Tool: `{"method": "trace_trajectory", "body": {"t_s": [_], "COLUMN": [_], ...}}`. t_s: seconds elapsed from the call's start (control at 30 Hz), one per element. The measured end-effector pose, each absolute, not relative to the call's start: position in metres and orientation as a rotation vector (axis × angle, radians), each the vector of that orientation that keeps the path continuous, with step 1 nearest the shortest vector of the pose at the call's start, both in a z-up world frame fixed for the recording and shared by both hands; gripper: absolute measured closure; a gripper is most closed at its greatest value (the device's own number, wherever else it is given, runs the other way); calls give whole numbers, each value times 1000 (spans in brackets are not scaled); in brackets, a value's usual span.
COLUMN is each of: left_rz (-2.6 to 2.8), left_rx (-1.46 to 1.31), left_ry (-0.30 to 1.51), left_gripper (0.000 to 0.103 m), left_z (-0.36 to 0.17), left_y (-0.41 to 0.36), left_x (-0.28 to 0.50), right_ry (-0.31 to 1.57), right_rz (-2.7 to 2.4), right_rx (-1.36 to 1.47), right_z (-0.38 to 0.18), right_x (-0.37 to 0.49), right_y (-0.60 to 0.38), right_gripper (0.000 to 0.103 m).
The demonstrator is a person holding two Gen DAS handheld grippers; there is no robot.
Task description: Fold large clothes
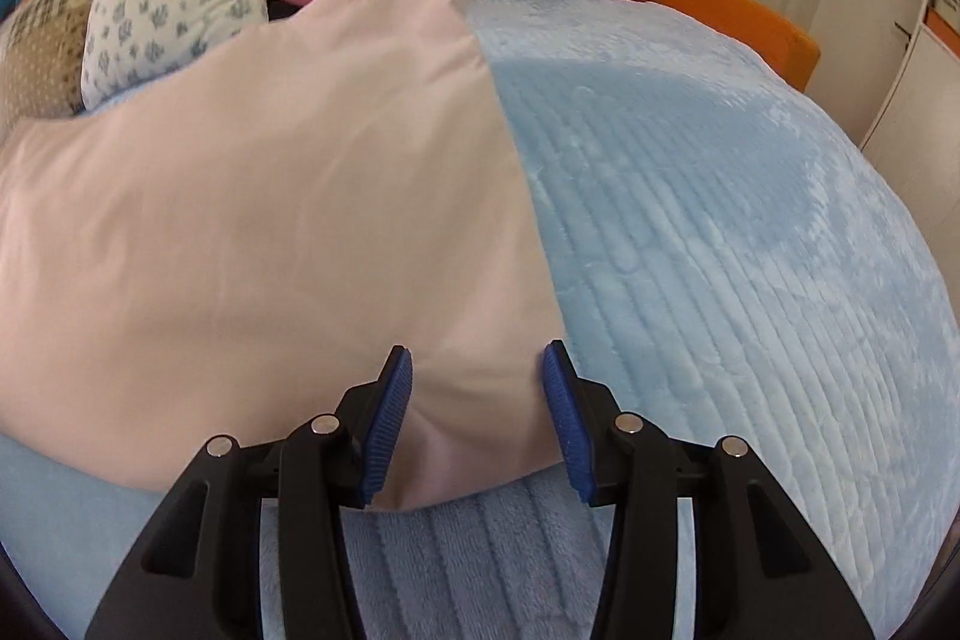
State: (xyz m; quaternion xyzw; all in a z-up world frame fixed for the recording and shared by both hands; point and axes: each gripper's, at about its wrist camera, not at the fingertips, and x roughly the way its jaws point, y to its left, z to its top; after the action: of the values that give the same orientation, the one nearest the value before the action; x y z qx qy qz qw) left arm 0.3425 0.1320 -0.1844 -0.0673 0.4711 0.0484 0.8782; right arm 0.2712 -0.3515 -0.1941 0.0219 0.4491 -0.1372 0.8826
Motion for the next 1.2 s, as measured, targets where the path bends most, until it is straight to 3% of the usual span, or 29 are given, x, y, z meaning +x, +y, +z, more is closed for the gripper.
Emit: {"method": "trace_trajectory", "body": {"t_s": [0.07,0.5,0.73,0.83,1.2], "left_rz": [102,35,-3,4,4], "left_rx": [-139,-489,-641,-687,-857], "left_ry": [983,992,998,989,901], "left_gripper": [29,29,30,23,22], "left_z": [-185,-175,-201,-209,-204], "left_y": [133,175,177,176,183], "left_x": [340,273,286,297,327], "right_ry": [946,839,806,806,790], "right_rz": [-292,-173,-46,-6,62], "right_rx": [45,-7,-48,-18,150], "right_z": [-197,-144,-136,-134,-129], "right_x": [277,271,266,271,295], "right_y": [-351,-283,-220,-209,-203], "right_gripper": [58,57,57,57,57]}}
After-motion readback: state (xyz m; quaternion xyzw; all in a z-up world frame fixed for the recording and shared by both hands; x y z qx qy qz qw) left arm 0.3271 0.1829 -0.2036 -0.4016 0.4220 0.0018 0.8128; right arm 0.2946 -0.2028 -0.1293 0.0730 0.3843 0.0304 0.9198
